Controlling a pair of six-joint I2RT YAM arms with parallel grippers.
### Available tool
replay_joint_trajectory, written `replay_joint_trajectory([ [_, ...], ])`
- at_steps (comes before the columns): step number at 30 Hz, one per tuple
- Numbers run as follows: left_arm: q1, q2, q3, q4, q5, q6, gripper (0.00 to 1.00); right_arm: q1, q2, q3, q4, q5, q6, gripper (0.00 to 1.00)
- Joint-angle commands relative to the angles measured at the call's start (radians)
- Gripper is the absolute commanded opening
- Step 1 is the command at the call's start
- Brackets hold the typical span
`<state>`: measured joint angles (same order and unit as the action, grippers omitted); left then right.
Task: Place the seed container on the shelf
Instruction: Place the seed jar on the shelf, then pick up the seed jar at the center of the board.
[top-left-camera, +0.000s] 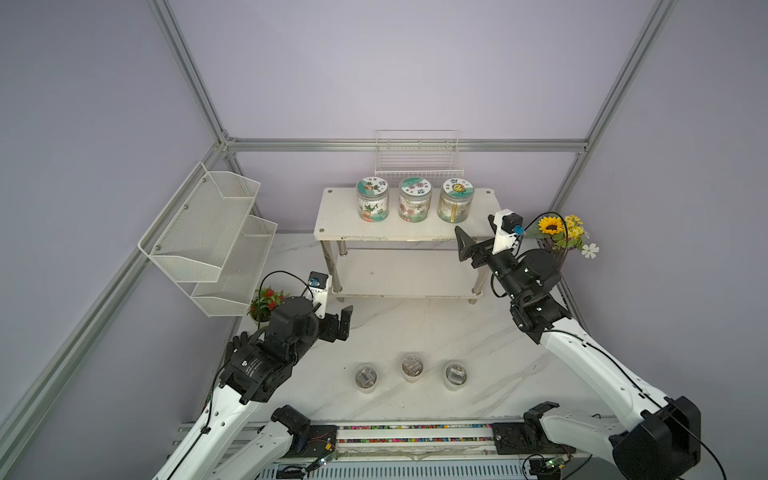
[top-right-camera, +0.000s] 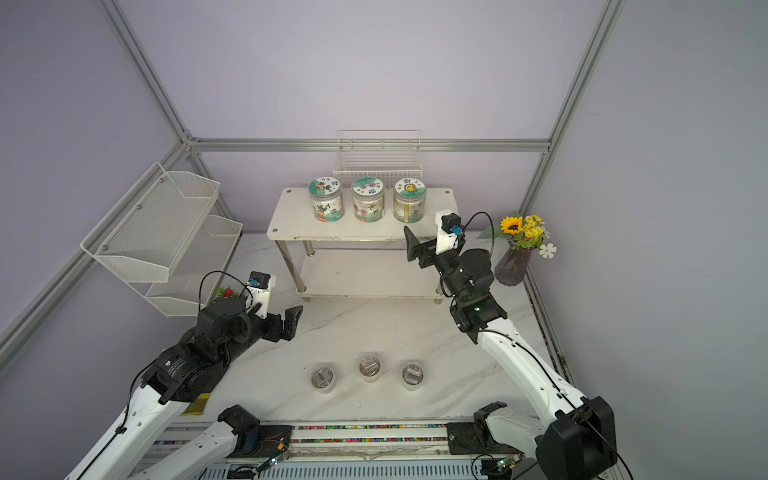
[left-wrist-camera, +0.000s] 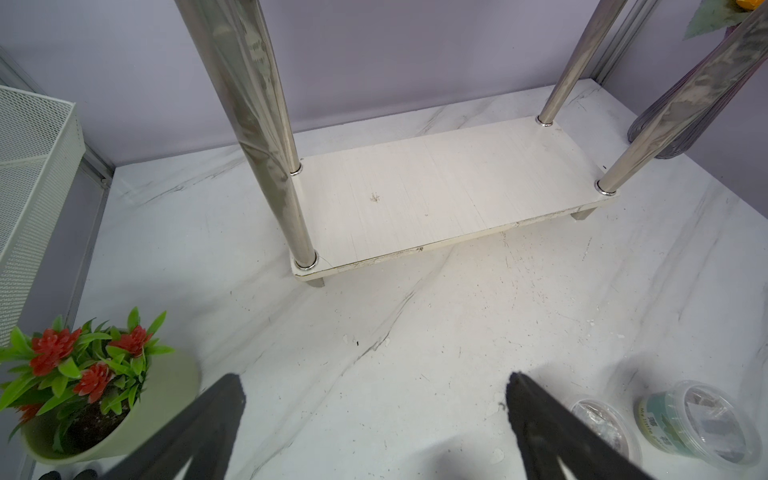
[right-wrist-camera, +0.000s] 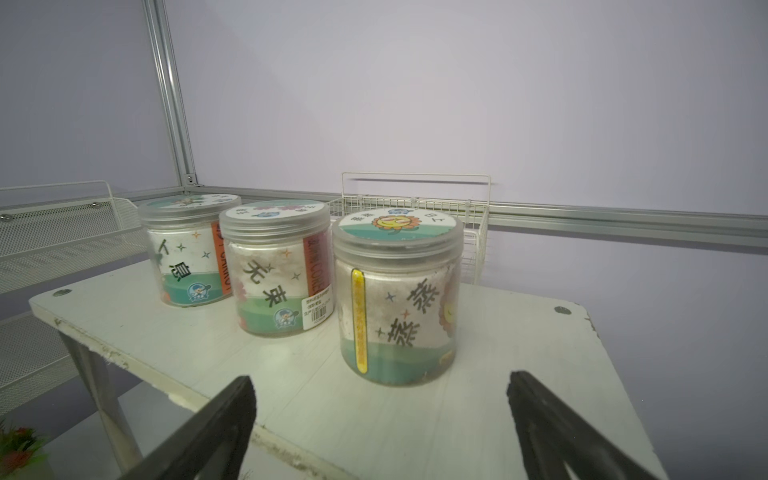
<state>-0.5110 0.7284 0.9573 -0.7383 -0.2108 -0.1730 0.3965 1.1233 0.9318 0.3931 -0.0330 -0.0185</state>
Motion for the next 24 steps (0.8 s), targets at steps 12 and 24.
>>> replay_joint_trajectory([
  [12,0.006,0.011,0.081,-0.187,-0.050,-0.082,1.00,0.263,-0.330,-0.249,-0.321,0.142,0.092,0.97],
  [24,0.004,0.100,0.049,-0.198,0.070,-0.157,0.99,0.409,-0.362,-0.337,-0.420,0.260,0.252,0.95],
])
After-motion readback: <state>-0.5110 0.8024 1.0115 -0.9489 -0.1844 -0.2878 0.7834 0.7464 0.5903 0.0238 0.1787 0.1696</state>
